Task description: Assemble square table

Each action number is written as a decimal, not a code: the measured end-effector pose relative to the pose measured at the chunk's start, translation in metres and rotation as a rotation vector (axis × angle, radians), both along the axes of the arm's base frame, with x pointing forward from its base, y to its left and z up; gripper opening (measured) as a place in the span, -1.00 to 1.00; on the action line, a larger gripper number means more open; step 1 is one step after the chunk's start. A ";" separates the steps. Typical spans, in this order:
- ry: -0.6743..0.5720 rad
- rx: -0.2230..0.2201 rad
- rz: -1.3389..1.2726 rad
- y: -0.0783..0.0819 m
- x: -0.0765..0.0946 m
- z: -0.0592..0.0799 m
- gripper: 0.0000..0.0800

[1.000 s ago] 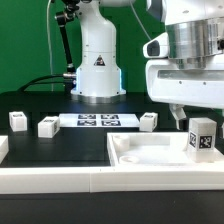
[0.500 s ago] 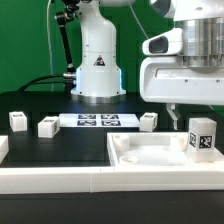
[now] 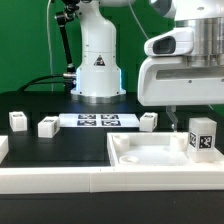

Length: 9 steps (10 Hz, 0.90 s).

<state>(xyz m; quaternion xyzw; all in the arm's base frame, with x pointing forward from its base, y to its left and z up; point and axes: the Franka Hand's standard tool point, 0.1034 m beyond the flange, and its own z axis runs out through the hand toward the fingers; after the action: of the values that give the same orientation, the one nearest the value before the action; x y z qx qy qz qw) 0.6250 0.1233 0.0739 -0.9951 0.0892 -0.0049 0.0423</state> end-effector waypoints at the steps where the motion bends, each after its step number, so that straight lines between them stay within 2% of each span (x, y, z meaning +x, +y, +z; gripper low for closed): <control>1: -0.009 -0.009 0.101 -0.001 0.000 0.000 0.62; 3: -0.018 -0.012 0.211 -0.003 0.001 0.000 0.62; 4: -0.020 -0.012 0.246 -0.003 0.000 0.000 0.35; 5: -0.019 -0.012 0.236 -0.003 0.000 -0.001 -0.06; 6: -0.019 -0.014 0.236 -0.005 0.000 -0.001 -0.06; 7: -0.018 -0.013 0.229 -0.005 0.001 -0.001 -0.28; 9: -0.017 -0.013 0.212 -0.006 0.001 -0.001 -0.28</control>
Offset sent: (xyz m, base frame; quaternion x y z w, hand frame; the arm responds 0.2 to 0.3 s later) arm 0.0000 0.0000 0.0000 0.0000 0.0000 -0.1938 0.9810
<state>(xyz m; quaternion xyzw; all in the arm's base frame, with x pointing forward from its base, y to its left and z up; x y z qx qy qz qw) 0.6256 0.1177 0.0729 -0.9991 -0.0171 -0.0094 0.0369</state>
